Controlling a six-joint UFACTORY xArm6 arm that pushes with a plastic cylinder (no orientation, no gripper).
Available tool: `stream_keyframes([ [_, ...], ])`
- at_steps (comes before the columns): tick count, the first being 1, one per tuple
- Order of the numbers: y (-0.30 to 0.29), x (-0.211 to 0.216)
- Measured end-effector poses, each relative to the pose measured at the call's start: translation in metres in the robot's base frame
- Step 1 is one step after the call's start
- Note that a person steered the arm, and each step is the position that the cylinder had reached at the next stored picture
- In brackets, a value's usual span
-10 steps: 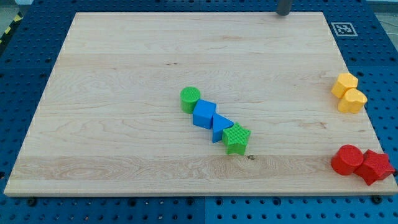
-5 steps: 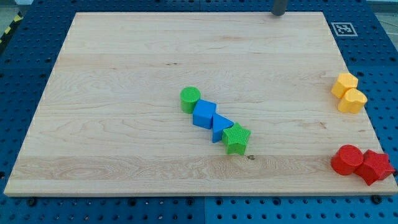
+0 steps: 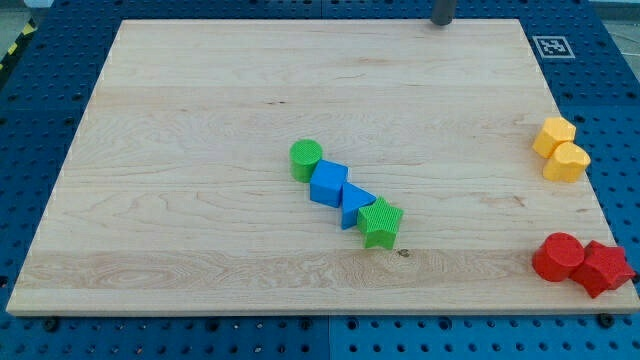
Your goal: Move your arm to the left of the yellow hexagon
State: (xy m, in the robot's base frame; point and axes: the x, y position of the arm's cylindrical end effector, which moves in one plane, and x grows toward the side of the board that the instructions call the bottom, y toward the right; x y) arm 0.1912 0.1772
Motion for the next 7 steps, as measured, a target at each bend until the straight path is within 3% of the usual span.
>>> stream_keyframes([
  [5, -0.007, 0.0],
  [7, -0.007, 0.043],
])
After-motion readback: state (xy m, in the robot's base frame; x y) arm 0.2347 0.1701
